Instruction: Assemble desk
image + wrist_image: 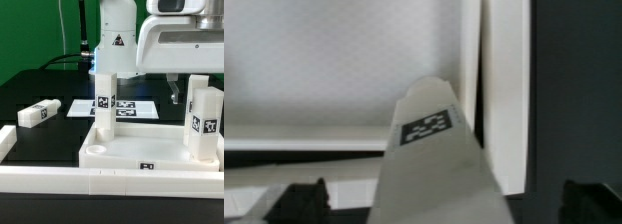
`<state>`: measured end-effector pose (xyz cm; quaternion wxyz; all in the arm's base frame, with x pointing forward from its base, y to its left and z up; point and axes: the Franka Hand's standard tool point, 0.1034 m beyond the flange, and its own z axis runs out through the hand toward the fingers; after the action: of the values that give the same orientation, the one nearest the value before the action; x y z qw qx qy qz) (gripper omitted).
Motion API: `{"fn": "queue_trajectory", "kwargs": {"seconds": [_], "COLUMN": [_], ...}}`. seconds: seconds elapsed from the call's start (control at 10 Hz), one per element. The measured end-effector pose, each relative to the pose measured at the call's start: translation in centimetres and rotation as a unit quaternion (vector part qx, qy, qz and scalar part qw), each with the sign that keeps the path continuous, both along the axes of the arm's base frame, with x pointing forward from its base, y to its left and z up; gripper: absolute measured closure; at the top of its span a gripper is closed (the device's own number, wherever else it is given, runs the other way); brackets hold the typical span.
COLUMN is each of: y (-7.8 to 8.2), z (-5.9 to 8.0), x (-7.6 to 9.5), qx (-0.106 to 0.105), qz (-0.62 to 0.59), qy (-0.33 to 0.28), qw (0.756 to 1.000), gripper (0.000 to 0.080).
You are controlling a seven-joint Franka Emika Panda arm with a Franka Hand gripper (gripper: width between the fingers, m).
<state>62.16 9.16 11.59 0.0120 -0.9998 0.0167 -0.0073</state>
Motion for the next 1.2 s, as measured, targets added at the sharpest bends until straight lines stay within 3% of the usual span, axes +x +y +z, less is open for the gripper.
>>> {"fn": "queue_trajectory", "kwargs": {"seconds": [0.1,0.3,0.4,0.8,1.0,1.2], "y": [-0.04,-0.04,-0.04,0.02,0.3,0.54], "z": [0.01,-0.03,-0.02,-0.08,-0.12,-0.18], "x": [0.02,0.01,0.01,0.0,-0.02,-0.15], "qx": [-0.001,0.0,0.0,0.001,0.01,0.016], "qz": [0.028,0.034,0.034,0.009,-0.11,-0.235], "qy": [-0.001,-0.001,-0.001,0.0,0.003,0.009], "qw": [1.0,0.999,0.999,1.0,0.994,0.972], "gripper": [0.015,0.0424,0.051,0.051,0.051,0.0509]}}
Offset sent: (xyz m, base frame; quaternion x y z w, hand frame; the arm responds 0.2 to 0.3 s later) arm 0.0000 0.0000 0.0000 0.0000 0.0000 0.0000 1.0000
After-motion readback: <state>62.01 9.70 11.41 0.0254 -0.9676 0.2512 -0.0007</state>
